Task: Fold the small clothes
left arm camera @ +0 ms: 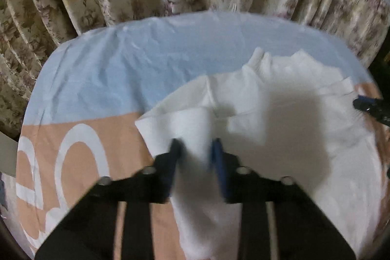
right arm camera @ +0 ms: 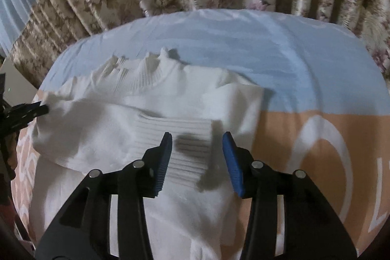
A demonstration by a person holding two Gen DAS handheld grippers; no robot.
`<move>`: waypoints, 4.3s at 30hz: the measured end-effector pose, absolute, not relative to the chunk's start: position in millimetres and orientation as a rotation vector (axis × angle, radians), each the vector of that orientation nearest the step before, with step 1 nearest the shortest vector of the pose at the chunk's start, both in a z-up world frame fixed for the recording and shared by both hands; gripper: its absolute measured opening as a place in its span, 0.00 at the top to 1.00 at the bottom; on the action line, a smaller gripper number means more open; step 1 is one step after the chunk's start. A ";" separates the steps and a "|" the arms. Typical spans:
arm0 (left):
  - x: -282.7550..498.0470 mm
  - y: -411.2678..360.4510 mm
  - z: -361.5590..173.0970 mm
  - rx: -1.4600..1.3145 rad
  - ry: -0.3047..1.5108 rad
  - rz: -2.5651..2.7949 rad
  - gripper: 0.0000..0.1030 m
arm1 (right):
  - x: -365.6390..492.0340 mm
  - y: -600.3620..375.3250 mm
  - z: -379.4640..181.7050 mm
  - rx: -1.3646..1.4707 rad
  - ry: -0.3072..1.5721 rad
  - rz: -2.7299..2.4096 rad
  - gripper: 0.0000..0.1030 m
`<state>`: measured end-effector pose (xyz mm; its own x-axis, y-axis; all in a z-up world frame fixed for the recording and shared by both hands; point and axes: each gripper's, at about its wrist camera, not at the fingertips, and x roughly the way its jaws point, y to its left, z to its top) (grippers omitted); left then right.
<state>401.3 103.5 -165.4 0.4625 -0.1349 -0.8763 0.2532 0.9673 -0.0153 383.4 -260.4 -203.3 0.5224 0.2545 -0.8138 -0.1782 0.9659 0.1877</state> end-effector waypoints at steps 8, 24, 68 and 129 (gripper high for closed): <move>393.9 103.8 -150.7 0.104 1.005 -0.244 0.86 | 366.3 -245.4 -184.9 -0.101 0.852 0.214 0.95; 424.3 56.8 -170.0 0.131 1.037 -0.250 0.68 | 391.6 -306.9 -198.8 0.043 0.945 0.081 0.94; 314.8 119.6 -177.2 0.122 0.989 -0.210 0.66 | 350.2 -261.4 -206.6 -0.272 0.950 0.061 0.91; 315.3 45.8 -152.9 0.222 0.952 -0.181 0.15 | 309.0 -229.4 -190.5 -0.072 0.850 0.253 0.25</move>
<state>315.3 45.8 -152.9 0.5682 -0.0555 -0.8210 0.2495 0.9624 0.1076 309.0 -229.4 -190.5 0.6322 0.1920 -0.7507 -0.2495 0.9677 0.0374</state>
